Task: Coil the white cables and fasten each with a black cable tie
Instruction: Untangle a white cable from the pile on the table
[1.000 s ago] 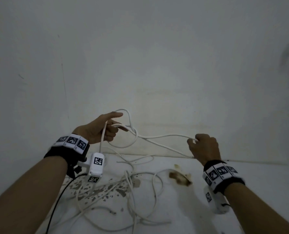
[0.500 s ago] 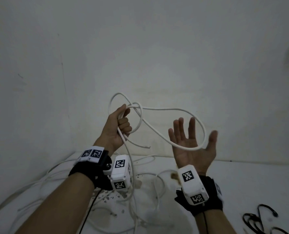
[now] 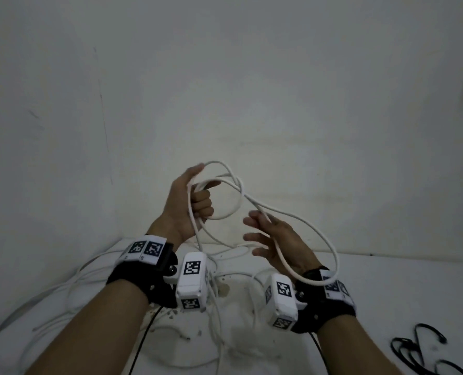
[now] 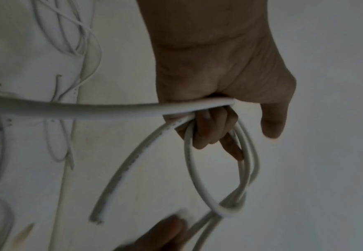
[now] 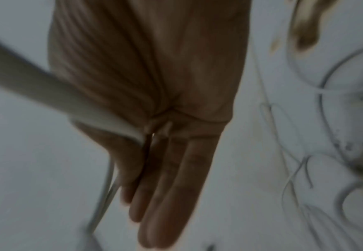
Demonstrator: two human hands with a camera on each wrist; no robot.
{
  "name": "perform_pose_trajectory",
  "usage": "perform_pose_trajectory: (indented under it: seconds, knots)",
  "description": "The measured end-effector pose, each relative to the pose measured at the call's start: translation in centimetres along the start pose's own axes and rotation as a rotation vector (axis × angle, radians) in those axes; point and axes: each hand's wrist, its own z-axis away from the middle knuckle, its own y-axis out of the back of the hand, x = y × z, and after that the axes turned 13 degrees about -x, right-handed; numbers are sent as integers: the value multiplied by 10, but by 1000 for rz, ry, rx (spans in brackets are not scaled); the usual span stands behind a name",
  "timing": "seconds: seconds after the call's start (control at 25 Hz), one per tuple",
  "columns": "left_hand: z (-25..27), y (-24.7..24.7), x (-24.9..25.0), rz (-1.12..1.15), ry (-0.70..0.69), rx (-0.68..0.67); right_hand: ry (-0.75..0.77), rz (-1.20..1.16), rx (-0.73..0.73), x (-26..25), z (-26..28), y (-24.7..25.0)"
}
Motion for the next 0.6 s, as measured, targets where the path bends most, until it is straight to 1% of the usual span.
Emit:
perform_pose_trajectory:
  seconds: [0.08,0.16,0.24,0.32,0.36,0.4,0.48,0.52,0.6]
  knots:
    - [5,10,18,-108,5,59,-139,-45,253,16,14,42]
    - [10,25,33,-280,-13,155,-203,-144,454,23,31,90]
    - [12,40,42,-395,-41,267,-206,-192,612,19,44,117]
    - [10,51,43,-489,-65,362,-134,-256,762,11,42,130]
    - [8,55,41,-521,-70,397,-94,-327,799,8,38,129]
    - [6,57,39,-544,-70,425,-91,-346,823,8,32,133]
    - [3,58,36,-641,-83,480,-95,-274,877,5,28,134]
    - [2,59,35,-760,-99,501,-90,-222,901,2,27,137]
    - [3,68,36,-1143,-141,485,-75,-246,857,-1,26,149]
